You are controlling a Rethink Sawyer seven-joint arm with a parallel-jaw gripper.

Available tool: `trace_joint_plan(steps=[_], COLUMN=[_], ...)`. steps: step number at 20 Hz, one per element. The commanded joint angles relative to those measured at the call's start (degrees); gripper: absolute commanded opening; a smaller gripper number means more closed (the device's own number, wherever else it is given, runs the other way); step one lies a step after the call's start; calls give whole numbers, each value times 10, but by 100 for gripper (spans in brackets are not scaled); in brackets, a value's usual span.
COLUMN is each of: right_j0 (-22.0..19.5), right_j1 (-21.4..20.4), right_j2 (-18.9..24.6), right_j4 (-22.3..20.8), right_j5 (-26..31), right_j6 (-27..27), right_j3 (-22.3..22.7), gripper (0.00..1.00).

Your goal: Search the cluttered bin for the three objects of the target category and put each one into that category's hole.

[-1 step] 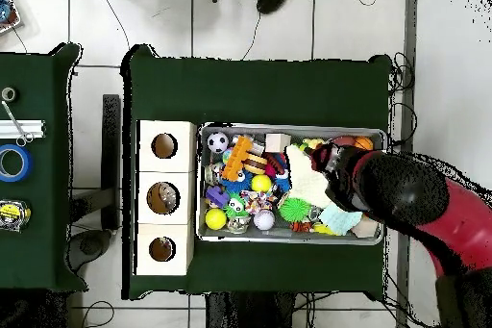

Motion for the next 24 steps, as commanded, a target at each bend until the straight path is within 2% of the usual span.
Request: trace_joint_plan(steps=[1, 5, 8, 13, 18, 24], right_j0=[-53, -68, -67, -98, -115, -112], right_j1=[-29, -32, -15, 94, 144, 178], right_j2=[86, 85, 67, 43, 37, 36], right_j4=[-29, -36, -53, -102, -119, -129], right_j5=[-41, -104, -139, -189, -193, -201], right_j6=[-105, -39, -6, -28, -28, -11], right_j3=[121, 157, 152, 76, 21, -14], gripper=[100, 100, 100, 100, 100, 100])
